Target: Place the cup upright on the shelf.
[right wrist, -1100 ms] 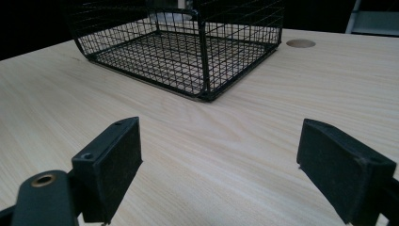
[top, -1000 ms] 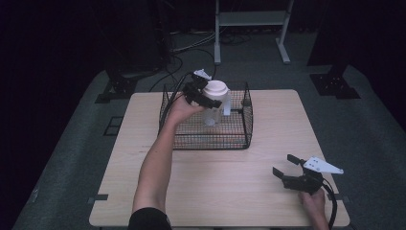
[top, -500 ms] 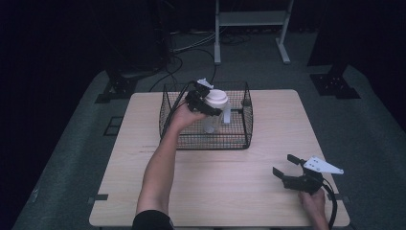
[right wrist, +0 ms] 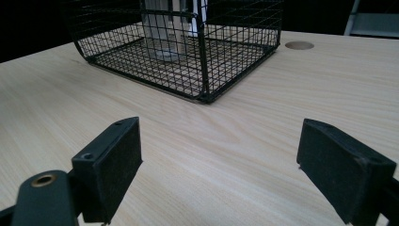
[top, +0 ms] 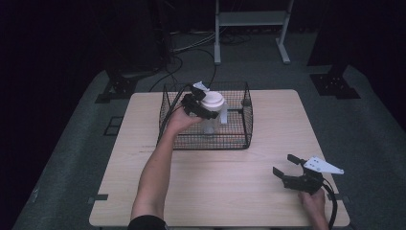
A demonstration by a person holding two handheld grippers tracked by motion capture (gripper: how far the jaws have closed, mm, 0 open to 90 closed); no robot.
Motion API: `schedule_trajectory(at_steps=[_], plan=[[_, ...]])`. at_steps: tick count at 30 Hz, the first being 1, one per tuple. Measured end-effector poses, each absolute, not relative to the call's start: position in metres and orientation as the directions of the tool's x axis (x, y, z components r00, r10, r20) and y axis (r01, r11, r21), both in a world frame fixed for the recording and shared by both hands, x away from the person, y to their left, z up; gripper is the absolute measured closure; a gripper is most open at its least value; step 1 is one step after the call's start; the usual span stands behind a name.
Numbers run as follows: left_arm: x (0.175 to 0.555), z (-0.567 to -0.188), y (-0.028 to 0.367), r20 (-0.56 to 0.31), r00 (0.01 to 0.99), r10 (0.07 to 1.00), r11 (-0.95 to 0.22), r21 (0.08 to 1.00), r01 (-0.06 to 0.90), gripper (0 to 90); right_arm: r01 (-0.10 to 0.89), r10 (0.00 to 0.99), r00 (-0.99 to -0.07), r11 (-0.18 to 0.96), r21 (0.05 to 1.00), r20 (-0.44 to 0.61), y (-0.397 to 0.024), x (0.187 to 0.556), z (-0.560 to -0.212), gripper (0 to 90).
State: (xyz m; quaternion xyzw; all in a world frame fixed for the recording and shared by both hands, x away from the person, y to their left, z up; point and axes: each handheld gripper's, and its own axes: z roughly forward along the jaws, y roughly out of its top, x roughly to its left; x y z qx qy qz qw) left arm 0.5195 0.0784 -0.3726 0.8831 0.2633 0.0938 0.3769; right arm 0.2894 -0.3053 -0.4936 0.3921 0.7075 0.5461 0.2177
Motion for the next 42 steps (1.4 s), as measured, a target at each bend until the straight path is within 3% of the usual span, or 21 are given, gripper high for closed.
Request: schedule_trajectory(at_steps=[18, 42], plan=[[0.512, -0.372, 0.088, -0.026, 0.838, 0.544, -0.573, 0.719, 0.394, 12.0, 0.319, 0.797, -0.593, 0.095, 0.943, 0.12, -0.305, 0.29, -0.494, 13.4], [0.499, -0.37, 0.093, -0.014, 0.827, 0.562, -0.568, 0.721, 0.398, 1.3, 0.318, 0.789, -0.602, 0.099, 0.943, 0.12, -0.305, 0.291, -0.494, 13.4]])
